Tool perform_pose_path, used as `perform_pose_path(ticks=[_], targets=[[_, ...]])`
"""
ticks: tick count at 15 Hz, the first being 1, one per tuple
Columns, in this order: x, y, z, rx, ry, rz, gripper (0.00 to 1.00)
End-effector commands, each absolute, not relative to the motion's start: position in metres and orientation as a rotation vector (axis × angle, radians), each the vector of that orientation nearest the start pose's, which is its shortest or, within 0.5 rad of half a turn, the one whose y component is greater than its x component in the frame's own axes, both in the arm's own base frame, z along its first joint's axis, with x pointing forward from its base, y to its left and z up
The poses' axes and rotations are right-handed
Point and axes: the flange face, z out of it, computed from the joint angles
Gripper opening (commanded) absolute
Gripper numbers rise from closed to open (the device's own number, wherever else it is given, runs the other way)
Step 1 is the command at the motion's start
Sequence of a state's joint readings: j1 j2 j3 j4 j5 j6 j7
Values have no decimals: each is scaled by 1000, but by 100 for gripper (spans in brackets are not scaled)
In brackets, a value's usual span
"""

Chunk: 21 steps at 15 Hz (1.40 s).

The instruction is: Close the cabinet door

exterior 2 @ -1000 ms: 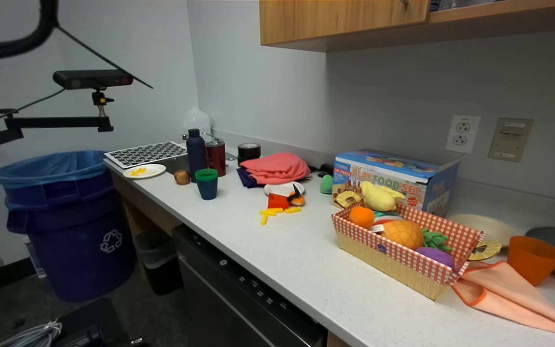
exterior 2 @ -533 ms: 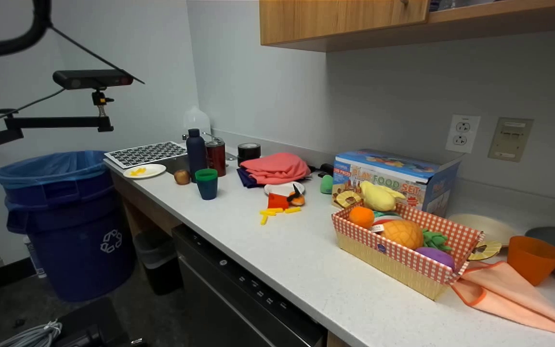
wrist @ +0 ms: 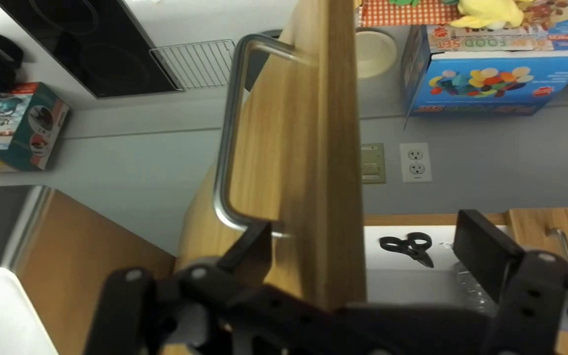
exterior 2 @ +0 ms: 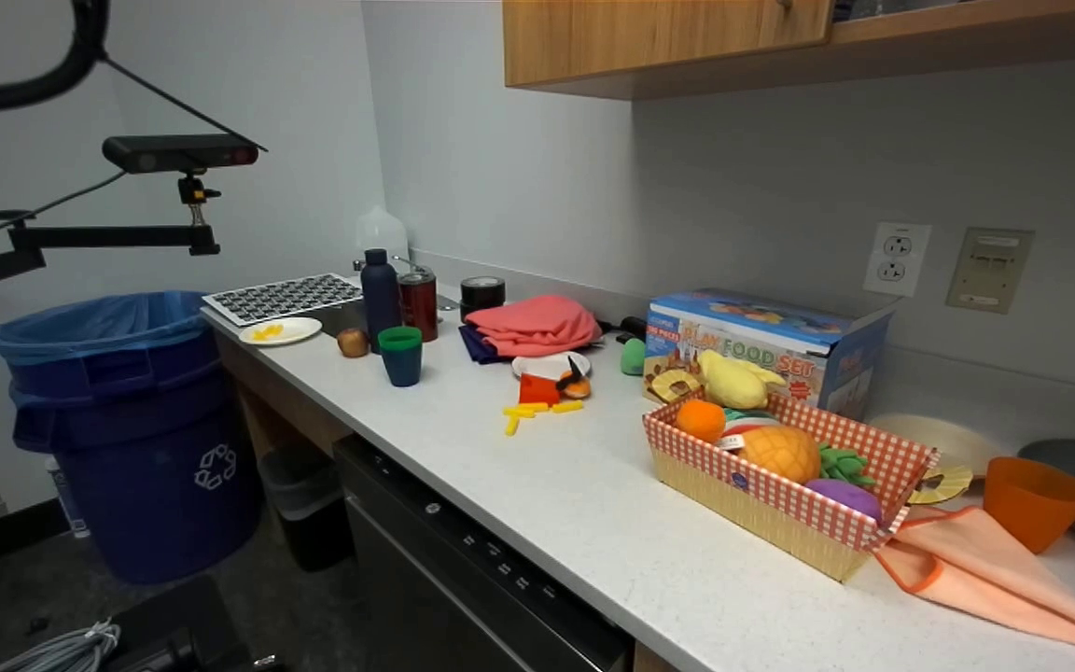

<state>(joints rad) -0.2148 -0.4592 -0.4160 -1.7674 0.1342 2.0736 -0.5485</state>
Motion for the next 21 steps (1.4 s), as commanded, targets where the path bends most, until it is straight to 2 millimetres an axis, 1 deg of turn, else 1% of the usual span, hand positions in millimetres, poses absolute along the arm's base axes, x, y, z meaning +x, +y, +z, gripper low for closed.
perform_pose_path(ticks=[1,4,7,10,15,16,19,21], targets=[[340,-299,795,-2966,203,-1302,100],[346,-293,796,-2940,220,-1330,100],[348,-291,796,-2924,218,-1349,100],[347,-290,798,-2893,194,-1291,100],[350,-285,800,-2840,174,-1343,100],[351,-284,801,-2833,170,-1361,100],[354,-285,811,-2839,123,-1489,100],[354,-289,818,-2844,97,-1568,100]])
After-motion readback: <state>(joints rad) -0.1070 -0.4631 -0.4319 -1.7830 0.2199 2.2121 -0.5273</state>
